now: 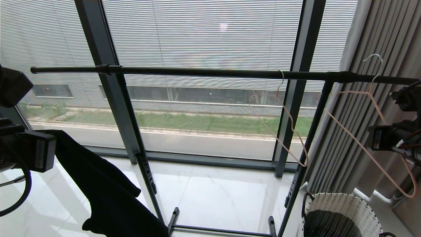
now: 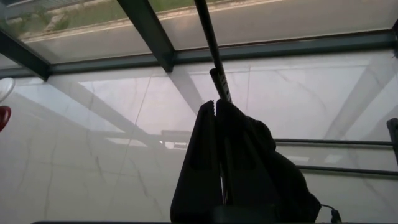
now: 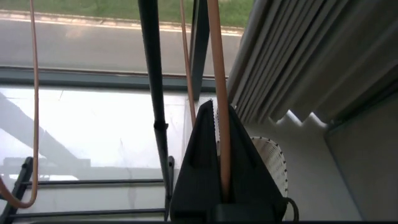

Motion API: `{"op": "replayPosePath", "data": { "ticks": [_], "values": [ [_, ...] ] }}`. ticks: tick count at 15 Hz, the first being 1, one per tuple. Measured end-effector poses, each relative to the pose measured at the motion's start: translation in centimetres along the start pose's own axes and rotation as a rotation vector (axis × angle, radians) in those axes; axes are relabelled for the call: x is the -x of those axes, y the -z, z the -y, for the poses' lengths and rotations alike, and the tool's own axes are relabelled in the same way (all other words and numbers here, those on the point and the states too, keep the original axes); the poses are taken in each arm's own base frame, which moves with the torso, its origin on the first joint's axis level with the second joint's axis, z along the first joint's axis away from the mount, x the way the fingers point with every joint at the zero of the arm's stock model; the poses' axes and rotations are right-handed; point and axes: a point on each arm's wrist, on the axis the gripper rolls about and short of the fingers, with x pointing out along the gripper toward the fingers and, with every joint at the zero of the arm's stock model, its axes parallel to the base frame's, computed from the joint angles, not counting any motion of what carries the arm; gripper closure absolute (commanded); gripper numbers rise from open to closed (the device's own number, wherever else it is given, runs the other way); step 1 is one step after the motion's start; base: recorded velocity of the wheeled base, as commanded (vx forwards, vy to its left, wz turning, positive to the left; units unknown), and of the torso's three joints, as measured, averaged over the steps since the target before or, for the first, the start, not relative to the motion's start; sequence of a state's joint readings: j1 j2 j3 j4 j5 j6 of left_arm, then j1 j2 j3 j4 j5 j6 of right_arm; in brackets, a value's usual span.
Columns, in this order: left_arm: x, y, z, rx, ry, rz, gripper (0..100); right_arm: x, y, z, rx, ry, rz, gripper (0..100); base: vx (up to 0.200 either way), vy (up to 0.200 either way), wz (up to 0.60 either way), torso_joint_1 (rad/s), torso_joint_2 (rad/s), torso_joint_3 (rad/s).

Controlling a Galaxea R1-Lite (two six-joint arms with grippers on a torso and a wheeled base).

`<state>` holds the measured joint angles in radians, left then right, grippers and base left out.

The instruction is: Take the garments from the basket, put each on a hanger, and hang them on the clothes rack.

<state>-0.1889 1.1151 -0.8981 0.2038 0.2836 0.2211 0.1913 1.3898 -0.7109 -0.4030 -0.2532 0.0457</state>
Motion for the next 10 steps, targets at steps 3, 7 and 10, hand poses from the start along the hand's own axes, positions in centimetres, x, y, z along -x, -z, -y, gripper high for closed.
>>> {"op": "replayPosePath", "data": {
  "ticks": [3, 7, 10],
  "values": [
    [0.0, 0.1, 0.0, -0.001, 0.001, -0.002, 100, 2.8, 1.6, 0.4, 0.027, -0.018, -0.008, 100, -0.200, 0.000, 0.00, -0.006, 0.00, 0.007],
    [-0.1, 0.4, 0.2, -0.007, 0.007, -0.013, 100, 6.4, 3.4, 0.0, 0.079, -0.109, -0.052, 100, -0.200, 0.000, 0.00, 0.002, 0.00, 0.005],
    [-0.2, 0.8, 0.4, -0.014, 0.016, -0.025, 100, 8.1, 3.6, -0.9, 0.104, -0.208, -0.050, 100, -0.200, 0.000, 0.00, 0.002, 0.00, 0.004]
  ]
}}
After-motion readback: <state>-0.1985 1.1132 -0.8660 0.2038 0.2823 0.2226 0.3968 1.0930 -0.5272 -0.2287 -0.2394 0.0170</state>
